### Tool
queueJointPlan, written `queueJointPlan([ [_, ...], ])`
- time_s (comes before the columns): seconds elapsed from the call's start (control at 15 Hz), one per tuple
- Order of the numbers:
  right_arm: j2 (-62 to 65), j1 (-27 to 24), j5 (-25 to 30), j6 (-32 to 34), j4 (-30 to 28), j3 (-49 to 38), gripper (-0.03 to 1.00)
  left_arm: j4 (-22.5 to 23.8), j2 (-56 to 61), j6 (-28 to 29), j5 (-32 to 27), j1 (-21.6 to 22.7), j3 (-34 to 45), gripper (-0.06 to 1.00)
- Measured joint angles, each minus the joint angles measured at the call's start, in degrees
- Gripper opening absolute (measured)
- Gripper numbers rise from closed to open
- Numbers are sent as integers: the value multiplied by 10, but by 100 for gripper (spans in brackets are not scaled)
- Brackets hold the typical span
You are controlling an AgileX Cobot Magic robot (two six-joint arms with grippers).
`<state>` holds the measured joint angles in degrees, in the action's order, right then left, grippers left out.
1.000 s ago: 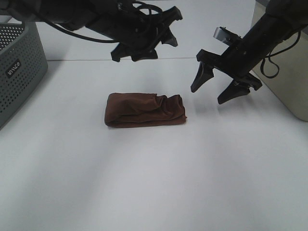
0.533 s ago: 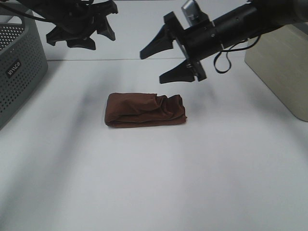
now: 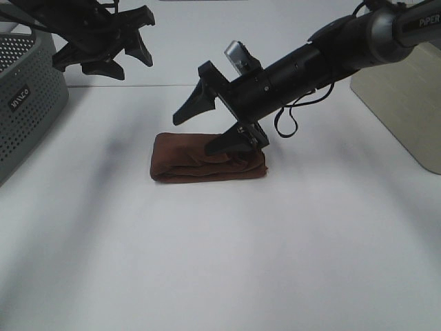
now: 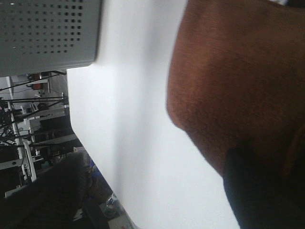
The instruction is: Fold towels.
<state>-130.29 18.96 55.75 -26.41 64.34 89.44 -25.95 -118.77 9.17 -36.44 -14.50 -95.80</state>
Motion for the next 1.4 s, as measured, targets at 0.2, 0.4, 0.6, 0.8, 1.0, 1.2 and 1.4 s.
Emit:
queueJointPlan([
  [0.2,-15,-11,-4,17,-38,0,75,0,0,0,-16,0,0,55],
  [0.4,-7,-22,-7,28,-72,0,75,0,0,0,-17,0,0,55],
  [0.6,18,-29,-29,69,-167,2,75,0,3,0,-19,0,0,55],
  [0.8,58,-30,-33,122,-266,9,75,40,42,-21,-40,0,0,55],
  [1.0,131,-30,-13,168,-337,11,75,103,99,-37,-96,0,0,55],
  [1.2,229,-30,52,255,-455,11,75,124,158,-37,-187,0,0,55],
  [1.4,300,-30,105,300,-525,5,75,152,198,-44,-247,-2,0,55],
])
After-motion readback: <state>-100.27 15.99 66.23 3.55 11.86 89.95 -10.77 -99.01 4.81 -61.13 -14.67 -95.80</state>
